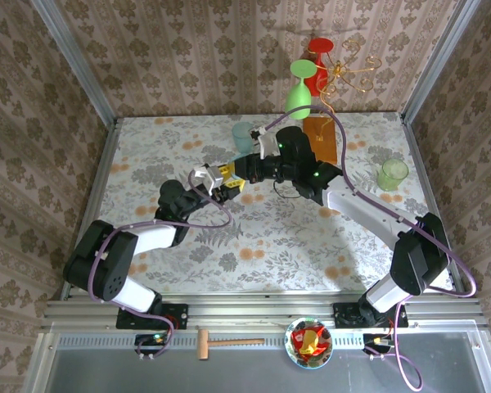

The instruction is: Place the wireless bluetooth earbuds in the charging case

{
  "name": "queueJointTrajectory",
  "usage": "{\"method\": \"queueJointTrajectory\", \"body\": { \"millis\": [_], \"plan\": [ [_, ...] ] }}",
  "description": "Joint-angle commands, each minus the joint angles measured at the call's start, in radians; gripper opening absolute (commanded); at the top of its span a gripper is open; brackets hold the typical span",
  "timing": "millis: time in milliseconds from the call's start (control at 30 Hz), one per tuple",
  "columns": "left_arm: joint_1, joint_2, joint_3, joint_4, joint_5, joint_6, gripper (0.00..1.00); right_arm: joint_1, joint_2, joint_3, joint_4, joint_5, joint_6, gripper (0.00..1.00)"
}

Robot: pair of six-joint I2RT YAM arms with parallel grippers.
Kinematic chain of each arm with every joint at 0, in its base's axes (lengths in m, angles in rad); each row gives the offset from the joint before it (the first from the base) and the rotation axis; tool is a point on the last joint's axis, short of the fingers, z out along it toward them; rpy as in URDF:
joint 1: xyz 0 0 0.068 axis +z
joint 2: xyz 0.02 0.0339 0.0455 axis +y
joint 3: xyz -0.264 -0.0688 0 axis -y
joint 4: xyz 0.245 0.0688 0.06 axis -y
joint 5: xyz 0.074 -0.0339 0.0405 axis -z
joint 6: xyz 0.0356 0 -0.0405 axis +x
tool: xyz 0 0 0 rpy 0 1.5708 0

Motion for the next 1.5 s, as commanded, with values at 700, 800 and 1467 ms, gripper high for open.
{"method": "queueJointTrajectory", "body": {
  "millis": [700, 800, 1467],
  "plan": [
    [-0.004, 0.005, 0.016, 0.046, -0.052, 0.016, 0.23, 0.008, 0.006, -0.008, -0.055, 0.055, -0.007, 0.19],
    [-0.003, 0.002, 0.013, 0.045, -0.052, 0.018, 0.23, 0.007, -0.009, -0.008, -0.074, 0.084, -0.018, 0.22],
    [0.011, 0.014, 0.007, 0.046, 0.029, 0.057, 0.23, 0.006, -0.163, -0.038, -0.069, 0.182, -0.085, 0.54]
  ]
}}
